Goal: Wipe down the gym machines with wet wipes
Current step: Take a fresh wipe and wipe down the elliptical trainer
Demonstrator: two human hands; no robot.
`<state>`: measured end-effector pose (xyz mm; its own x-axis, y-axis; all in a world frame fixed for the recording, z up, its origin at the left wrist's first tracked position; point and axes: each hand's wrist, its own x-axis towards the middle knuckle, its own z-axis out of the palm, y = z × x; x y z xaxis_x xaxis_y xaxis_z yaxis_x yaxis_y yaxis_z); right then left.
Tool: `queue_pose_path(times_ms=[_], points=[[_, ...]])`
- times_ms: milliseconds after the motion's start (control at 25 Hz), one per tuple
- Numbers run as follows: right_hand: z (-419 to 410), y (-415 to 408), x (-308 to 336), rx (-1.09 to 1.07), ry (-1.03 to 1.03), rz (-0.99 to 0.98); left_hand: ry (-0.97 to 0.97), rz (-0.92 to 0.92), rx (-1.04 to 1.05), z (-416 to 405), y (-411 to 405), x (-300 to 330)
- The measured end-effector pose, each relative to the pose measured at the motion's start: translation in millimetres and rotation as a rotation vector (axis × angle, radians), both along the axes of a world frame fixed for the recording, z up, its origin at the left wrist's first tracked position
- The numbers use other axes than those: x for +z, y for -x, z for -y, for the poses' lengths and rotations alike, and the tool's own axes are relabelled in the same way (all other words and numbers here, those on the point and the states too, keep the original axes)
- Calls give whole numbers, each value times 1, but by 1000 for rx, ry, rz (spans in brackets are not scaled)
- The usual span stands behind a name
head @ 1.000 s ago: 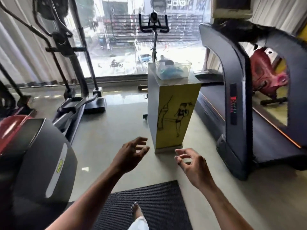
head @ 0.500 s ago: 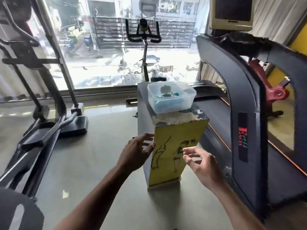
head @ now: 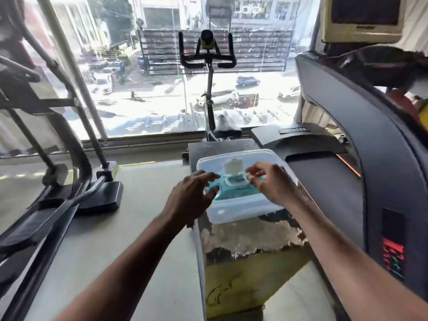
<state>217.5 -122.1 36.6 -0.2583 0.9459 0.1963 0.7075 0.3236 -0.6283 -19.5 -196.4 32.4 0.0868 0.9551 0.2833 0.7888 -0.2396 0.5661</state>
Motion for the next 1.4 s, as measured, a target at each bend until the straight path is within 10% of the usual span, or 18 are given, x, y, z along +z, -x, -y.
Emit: queue_pose_path(times_ms=[280,600,1000,1400], points=[[-126,28,-60,222,145,641,262,-434,-160,-129,-28,-35],[-153,47,-70,460,72,863,463,-562,-230,-170,-46,-79],[-161,48,-75,546,119,829,506,-521,-268,-185,-37,-85],[-172,14,-59,435,200,337,424,-430,-223,-184,-34,-64]])
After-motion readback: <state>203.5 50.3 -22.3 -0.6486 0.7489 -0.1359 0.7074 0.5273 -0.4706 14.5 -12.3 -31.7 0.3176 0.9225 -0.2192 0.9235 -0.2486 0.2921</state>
